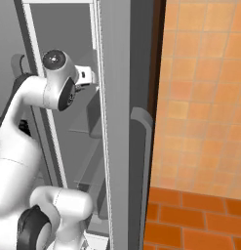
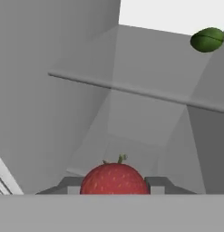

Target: Take the strawberry from the fridge and place it on top of the pancake, located on the dining counter.

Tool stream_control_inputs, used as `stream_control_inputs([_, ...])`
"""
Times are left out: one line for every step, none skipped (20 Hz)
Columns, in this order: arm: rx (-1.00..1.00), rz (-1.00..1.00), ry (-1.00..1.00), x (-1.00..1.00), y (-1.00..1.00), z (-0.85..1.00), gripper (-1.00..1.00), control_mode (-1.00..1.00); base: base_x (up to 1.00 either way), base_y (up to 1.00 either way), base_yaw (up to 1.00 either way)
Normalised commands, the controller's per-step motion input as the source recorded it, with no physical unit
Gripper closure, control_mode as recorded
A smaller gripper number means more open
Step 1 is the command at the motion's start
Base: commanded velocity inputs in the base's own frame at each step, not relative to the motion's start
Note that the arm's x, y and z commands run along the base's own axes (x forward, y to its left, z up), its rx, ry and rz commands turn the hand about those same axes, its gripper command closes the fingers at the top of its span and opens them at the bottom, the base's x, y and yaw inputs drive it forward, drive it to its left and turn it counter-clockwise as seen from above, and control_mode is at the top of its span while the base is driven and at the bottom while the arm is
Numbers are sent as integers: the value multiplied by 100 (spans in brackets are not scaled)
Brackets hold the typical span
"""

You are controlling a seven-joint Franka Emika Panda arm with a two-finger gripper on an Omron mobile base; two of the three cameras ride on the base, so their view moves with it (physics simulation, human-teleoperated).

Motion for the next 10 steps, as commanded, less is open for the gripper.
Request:
stream_control_inputs([0, 0, 11, -100, 4, 2, 100, -100, 0, 0, 0])
stream_control_inputs([0, 0, 13, -100, 14, 4, 100, -100, 0, 0, 0])
stream_control_inputs([0, 0, 14, -99, 9, 6, 100, -100, 0, 0, 0])
stream_control_inputs([0, 0, 15, -93, 6, 6, 100, -100, 0, 0, 0])
stream_control_inputs([0, 0, 16, -85, 10, 3, 100, -100, 0, 0, 0])
stream_control_inputs([0, 0, 12, -79, 5, 1, 100, -100, 0, 0, 0])
stream_control_inputs([0, 0, 9, -76, 6, 0, 100, -100, 0, 0, 0])
stream_control_inputs([-1, 0, 10, -74, 14, 0, 100, -100, 0, 0, 0])
stream_control_inputs([0, 0, 7, -73, 9, 0, 100, -100, 0, 0, 0])
stream_control_inputs([-6, 0, 11, -53, 24, -13, 100, -100, 0, 0, 0])
